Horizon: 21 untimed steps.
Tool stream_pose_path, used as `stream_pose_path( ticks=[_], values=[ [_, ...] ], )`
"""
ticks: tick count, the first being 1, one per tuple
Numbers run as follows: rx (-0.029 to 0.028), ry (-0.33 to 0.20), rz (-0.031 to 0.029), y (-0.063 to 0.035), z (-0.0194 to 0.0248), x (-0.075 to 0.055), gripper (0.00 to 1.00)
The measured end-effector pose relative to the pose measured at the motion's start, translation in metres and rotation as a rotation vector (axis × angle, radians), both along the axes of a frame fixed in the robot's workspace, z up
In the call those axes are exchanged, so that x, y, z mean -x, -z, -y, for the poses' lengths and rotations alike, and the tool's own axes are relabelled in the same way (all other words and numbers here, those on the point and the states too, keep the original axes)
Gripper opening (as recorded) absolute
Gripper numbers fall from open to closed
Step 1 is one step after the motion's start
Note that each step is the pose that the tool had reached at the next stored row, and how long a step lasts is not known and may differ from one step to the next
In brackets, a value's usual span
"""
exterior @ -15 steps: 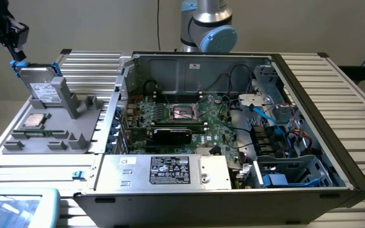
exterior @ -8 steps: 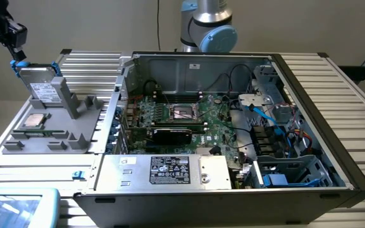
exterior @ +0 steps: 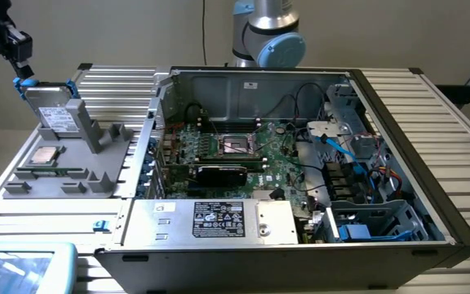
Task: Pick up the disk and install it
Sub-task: 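Pick up the disk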
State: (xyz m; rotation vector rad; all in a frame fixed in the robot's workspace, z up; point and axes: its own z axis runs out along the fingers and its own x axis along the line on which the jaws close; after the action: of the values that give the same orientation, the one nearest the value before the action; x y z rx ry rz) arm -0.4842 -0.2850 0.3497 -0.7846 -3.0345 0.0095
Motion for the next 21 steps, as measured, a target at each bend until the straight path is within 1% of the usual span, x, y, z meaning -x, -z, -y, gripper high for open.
stream_pose_path(
  ticks=[21],
  values=[
    [0.0001,0.299,-0.0002,-0.0001,0.0000,0.0000,0.11]
  ],
)
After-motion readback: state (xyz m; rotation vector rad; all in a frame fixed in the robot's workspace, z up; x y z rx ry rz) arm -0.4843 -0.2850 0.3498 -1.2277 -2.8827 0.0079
